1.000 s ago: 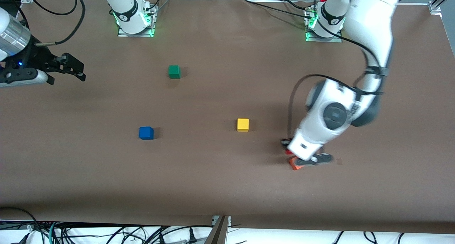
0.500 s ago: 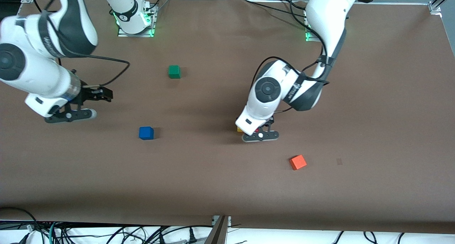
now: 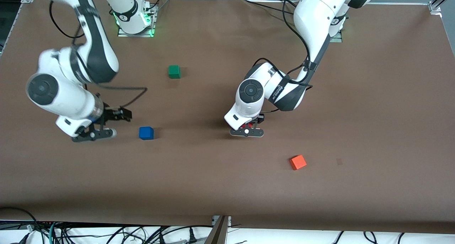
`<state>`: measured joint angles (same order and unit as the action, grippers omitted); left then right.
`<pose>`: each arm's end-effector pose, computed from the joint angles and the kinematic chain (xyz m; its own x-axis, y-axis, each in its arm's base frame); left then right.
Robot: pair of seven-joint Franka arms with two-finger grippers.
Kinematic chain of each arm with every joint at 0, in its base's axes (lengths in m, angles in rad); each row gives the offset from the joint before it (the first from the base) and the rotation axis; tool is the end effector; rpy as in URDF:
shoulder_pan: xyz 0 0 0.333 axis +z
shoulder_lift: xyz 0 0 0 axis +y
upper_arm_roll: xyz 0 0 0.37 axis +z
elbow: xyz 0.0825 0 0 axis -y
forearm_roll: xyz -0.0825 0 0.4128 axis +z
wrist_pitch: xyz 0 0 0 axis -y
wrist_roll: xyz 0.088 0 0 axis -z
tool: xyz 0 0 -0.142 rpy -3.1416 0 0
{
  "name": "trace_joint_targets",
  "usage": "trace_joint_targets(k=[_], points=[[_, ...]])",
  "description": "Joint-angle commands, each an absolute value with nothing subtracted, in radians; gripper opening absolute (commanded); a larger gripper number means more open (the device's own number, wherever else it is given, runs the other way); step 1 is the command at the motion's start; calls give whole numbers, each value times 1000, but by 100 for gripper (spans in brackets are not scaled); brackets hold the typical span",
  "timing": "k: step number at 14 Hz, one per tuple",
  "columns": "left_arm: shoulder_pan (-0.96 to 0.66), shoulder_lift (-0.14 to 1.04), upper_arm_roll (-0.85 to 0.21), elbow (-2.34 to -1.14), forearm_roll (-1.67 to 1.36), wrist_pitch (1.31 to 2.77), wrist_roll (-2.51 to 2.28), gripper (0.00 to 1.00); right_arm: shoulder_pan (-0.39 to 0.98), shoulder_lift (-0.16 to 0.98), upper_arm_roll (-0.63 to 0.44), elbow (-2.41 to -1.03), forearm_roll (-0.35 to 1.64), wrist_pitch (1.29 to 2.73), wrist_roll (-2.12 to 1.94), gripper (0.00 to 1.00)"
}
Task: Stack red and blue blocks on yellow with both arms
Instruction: 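Set the red block on the yellow block while the right gripper grasps blue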
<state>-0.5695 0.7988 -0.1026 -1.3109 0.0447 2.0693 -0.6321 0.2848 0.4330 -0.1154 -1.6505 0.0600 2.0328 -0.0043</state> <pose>0.6410 -0.4816 0.2477 0.9982 -0.0327 -0.0501 -0.0324 -0.9995 0.0067 0.6984 0.1337 0.3590 0.9869 0.1544 -0.0475 0.1544 -0.9880 -0.0042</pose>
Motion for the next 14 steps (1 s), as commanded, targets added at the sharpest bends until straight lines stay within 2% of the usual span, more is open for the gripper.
trace_joint_targets(k=[1, 5, 9, 14], points=[[-584, 816, -89, -1275, 66, 2054, -615, 0, 287, 544, -114, -1646, 121, 2170, -2, 100], [-584, 833, -89, -1270, 64, 2059, -617, 0, 304, 644, -112, -1647, 193, 2284, 2, 100], [-586, 833, -89, -1269, 64, 2059, -621, 0, 324, 661, -112, -1703, 193, 2370, 2, 98], [-589, 831, -89, -1267, 63, 2059, -627, 2, 324, 650, -112, -1736, 193, 2379, 3, 78]])
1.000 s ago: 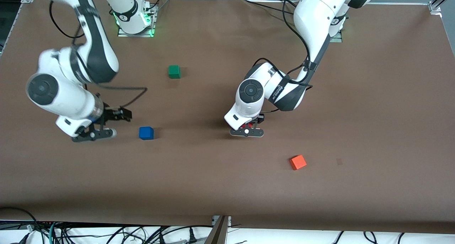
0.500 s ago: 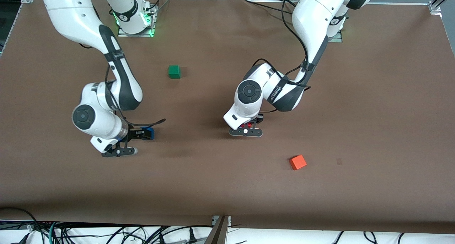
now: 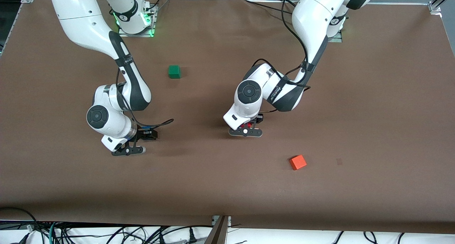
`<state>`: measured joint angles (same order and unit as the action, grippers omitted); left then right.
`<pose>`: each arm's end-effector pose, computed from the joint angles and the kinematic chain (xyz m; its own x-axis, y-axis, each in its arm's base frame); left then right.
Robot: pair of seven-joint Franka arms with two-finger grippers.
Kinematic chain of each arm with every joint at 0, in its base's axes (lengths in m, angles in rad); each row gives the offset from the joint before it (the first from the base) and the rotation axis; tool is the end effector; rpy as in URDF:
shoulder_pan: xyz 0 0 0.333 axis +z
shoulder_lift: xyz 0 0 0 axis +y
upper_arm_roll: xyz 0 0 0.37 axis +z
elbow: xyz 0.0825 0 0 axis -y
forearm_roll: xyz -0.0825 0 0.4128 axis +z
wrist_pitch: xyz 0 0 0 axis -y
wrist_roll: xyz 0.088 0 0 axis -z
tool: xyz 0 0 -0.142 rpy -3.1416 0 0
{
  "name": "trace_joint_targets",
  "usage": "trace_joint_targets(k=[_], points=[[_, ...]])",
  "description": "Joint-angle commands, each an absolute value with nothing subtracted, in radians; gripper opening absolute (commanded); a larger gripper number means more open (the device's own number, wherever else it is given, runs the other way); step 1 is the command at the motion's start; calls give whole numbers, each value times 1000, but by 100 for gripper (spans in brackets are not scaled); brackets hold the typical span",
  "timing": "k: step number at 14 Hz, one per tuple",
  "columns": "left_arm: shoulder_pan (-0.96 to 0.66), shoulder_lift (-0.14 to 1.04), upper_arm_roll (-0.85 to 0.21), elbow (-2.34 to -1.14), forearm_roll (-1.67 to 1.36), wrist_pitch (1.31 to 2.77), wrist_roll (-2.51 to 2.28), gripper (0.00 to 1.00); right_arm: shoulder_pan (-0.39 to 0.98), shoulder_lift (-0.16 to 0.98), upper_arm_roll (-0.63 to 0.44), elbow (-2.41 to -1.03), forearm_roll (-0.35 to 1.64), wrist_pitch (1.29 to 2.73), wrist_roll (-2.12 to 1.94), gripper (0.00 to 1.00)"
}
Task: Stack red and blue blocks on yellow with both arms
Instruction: 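Set the red block on the yellow block while the right gripper grasps blue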
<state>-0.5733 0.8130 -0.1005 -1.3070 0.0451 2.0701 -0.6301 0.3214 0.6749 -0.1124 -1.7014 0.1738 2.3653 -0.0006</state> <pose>0.6399 -0.4829 0.2381 0.9977 -0.0366 -0.0575 -0.0366 -0.9993 0.0006 0.7094 0.1649 0.1894 0.9940 0.1094 -0.0067 0.1089 -0.9927 -0.0509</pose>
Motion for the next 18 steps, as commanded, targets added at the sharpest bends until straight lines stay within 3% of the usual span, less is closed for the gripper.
trace_joint_targets(k=[1, 2, 3, 7, 10, 11, 18], points=[[-589, 833, -89, -1267, 63, 2059, -629, 12, 324, 647, -112, -1741, 193, 2378, 3, 75], [-588, 831, -89, -1266, 63, 2059, -626, 77, 324, 647, -112, -1741, 193, 2375, 3, 72], [-588, 830, -87, -1256, 63, 2059, -627, 100, 324, 646, -112, -1741, 193, 2373, 3, 70], [-559, 792, -62, -1210, 64, 2031, -624, 100, 324, 638, -112, -1749, 193, 2372, 3, 64], [-465, 744, -49, -1135, 60, 1952, -612, 100, 324, 635, -112, -1747, 193, 2364, 3, 46], [-430, 735, -51, -1106, 61, 1916, -589, 100, 324, 632, -110, -1747, 193, 2361, 3, 44], [-160, 572, -48, -1091, 55, 1761, -322, 100, 351, 603, -51, -1642, 190, 2238, 165, 43]])
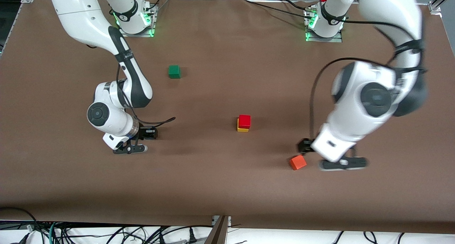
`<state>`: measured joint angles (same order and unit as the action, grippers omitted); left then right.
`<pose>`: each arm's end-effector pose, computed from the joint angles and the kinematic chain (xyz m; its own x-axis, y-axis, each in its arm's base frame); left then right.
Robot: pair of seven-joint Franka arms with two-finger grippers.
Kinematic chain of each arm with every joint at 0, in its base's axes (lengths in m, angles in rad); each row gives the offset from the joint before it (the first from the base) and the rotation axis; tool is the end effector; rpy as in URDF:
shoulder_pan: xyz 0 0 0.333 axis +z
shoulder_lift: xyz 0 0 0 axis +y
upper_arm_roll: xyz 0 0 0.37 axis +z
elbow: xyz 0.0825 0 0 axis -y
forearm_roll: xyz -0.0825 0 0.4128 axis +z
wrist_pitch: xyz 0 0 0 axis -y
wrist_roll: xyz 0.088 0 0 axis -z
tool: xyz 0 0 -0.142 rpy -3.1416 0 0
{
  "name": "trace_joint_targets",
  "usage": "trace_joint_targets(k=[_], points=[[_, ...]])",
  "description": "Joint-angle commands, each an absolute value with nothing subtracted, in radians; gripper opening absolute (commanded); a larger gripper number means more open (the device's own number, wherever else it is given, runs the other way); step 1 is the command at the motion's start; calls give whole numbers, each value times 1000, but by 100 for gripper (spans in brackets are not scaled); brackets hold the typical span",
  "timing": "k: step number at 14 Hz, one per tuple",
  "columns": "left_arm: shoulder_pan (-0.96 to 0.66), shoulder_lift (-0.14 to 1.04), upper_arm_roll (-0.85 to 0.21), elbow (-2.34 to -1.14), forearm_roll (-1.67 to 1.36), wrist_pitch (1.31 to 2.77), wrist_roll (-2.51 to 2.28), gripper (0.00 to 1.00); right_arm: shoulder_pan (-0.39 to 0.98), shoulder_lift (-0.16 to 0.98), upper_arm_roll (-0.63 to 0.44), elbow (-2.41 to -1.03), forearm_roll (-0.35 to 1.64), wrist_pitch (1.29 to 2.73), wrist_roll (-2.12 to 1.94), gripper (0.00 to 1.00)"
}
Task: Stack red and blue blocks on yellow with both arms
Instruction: 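Lift the blue block with the right gripper while the left gripper withdraws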
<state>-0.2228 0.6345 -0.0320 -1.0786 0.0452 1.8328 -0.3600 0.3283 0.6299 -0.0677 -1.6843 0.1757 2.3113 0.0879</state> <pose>0.7874 -0.1918 0.4749 0.9872 0.1036 0.1210 0.1022 -0.9946 0.0180 0.7043 0.2014 0.2236 0.9976 0.0675 -0.0126 0.0661 -0.9939 -0.0887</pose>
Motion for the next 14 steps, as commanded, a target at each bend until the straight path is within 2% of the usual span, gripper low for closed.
trace_joint_targets(k=[1, 5, 8, 12, 14], points=[[-112, 543, -52, -1092, 55, 1718, -312, 100, 374, 603, -51, -1599, 187, 2194, 216, 43], [-23, 451, -43, -1094, 55, 1541, -200, 100, 474, 644, -51, -1418, 178, 2036, 429, 44], [31, 395, -40, -1121, 55, 1506, -85, 100, 555, 679, -51, -1310, 179, 1987, 587, 44], [67, 198, -41, -1380, 54, 1515, -87, 100, 675, 777, -54, -1128, 178, 1985, 817, 44], [67, 178, -46, -1416, 48, 1532, -97, 100, 715, 820, -55, -1059, 176, 1993, 879, 44]])
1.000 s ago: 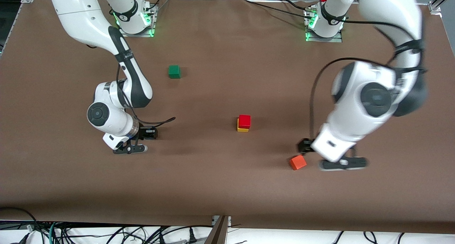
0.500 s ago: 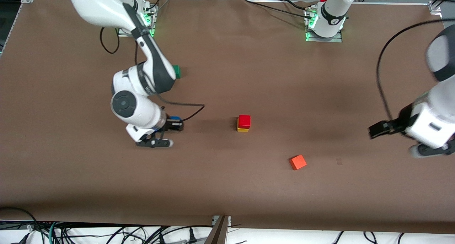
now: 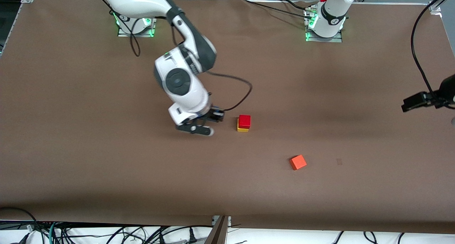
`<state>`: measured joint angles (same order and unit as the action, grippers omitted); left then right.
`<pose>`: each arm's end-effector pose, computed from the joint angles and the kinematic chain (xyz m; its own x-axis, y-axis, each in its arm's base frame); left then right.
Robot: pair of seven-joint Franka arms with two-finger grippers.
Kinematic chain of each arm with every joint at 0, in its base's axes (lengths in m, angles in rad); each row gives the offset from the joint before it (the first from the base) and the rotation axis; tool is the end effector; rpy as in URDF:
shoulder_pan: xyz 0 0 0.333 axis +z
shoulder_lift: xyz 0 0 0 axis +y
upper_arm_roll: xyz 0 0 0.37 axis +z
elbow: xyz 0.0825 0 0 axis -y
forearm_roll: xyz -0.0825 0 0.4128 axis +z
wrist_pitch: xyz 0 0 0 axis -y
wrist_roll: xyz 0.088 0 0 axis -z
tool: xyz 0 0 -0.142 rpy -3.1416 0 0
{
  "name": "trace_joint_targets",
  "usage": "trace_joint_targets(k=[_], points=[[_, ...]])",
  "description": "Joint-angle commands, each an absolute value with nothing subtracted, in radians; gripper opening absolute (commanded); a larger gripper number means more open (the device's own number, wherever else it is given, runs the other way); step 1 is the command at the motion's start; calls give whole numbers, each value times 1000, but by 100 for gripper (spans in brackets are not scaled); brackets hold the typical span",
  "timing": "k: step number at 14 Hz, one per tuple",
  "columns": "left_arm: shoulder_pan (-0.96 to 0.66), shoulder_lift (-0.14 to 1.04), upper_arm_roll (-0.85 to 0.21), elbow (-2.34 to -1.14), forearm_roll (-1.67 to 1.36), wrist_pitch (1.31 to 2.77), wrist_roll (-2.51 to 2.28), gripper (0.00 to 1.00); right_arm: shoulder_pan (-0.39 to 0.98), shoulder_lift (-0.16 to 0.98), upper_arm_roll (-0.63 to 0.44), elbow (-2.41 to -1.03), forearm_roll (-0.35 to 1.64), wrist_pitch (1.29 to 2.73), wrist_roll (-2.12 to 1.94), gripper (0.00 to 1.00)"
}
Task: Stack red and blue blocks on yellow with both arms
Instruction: 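Carry the blue block over the stack and lower it onto red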
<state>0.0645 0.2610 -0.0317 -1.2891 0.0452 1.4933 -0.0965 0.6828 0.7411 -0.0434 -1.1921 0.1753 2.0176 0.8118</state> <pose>0.6653 0.0315 0.6136 0.9897 0.1329 -0.0528 0.1308 -0.9905 -0.0423 0.6474 0.5133 0.3482 0.9738 -0.2236 -0.0418 -0.2274 -0.9620 -0.1509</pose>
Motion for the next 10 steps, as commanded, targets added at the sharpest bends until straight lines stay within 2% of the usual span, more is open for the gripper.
trace_joint_targets(k=[1, 10], points=[[67, 176, -48, -1416, 35, 1532, -104, 100, 735, 834, -60, -1042, 176, 1997, 902, 44], [67, 212, -48, -1399, 20, 1529, -87, 100, 788, 909, -61, -973, 95, 2063, 919, 45]])
